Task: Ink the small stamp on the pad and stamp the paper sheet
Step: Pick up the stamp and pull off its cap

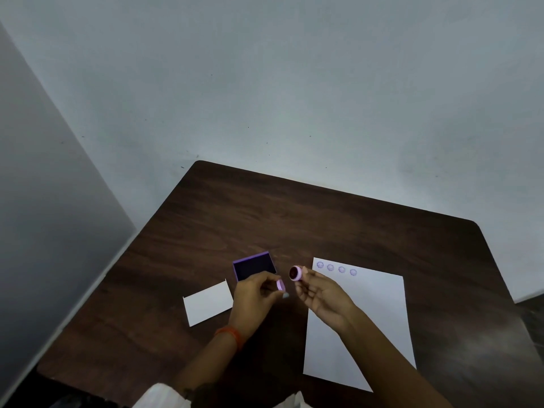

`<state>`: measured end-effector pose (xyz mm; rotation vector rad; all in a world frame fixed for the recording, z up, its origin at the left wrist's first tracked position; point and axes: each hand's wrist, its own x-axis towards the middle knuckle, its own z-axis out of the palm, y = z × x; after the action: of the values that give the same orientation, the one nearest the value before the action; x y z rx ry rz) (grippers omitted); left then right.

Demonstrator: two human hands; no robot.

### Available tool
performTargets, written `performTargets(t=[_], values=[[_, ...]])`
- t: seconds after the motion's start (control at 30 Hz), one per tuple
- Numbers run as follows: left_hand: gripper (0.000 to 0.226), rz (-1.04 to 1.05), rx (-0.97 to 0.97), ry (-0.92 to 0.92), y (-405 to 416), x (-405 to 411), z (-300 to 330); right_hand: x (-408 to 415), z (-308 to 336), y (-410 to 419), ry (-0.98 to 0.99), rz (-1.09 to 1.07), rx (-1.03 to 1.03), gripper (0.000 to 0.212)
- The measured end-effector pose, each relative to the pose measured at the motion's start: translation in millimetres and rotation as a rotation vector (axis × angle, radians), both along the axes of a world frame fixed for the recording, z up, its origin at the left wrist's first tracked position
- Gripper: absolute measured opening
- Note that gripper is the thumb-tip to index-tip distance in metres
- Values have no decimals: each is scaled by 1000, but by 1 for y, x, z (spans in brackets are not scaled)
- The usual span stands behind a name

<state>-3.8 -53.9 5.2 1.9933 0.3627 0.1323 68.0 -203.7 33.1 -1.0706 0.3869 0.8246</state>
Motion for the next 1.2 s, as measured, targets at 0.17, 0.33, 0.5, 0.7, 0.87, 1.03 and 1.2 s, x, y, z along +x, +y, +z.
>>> performTargets(t=[0.17,0.33,0.5,0.7,0.87,1.03,1.2], values=[[26,-35,-22,82,-3,0,-13,-1,1,-3,147,-100,187,11],[26,-79,-2,123,-4,2,-21,3,1,-5,148,-105,232,15],[27,-136,74,164,-1,0,-31,7,4,-6,128,-95,253,16],[27,-115,168,161,5,-3,-38,10,3,-2,121,-85,266,19],[44,-121,187,164,6,-2,-39,10,4,3,117,-68,298,20],[40,58,309,-17,26,-1,-32,14,4,8,131,-56,317,21],[63,197,488,-23,65,3,-35,20,-1,20,85,10,218,20]])
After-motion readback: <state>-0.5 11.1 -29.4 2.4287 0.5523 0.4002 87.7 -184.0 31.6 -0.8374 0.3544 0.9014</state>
